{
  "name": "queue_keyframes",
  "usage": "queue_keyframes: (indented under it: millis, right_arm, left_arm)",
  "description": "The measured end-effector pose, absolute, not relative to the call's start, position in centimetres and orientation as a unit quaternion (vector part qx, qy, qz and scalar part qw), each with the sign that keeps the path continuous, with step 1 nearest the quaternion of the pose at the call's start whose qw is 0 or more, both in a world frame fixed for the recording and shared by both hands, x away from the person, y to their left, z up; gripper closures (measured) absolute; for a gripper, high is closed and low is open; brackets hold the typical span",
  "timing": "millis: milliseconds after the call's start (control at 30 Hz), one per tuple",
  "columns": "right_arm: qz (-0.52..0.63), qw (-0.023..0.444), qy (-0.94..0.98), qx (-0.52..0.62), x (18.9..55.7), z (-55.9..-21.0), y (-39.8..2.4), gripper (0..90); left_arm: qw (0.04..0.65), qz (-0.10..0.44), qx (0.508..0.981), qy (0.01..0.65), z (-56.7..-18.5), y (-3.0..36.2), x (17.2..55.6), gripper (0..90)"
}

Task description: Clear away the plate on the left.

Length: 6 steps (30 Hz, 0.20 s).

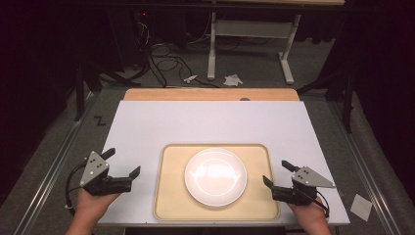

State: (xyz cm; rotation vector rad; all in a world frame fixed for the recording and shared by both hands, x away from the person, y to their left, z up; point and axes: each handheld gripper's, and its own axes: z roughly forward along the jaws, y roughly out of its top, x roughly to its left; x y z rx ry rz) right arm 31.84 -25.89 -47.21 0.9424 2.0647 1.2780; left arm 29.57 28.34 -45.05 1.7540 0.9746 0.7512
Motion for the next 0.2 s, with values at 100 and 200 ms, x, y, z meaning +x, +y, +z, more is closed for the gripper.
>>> queue_keyframes:
  millis: [100,200]
  right_arm:
    - [0.474,0.265,0.763,0.349,31.79,-47.2,-25.96,16.5]
    - [0.475,0.264,0.763,0.351,31.73,-47.17,-26.01,16.5]
  left_arm:
    - [0.48,0.303,0.722,0.395,-45.03,28.21,29.54,0.6]
    - [0.48,0.305,0.724,0.391,-44.96,27.93,29.44,2.3]
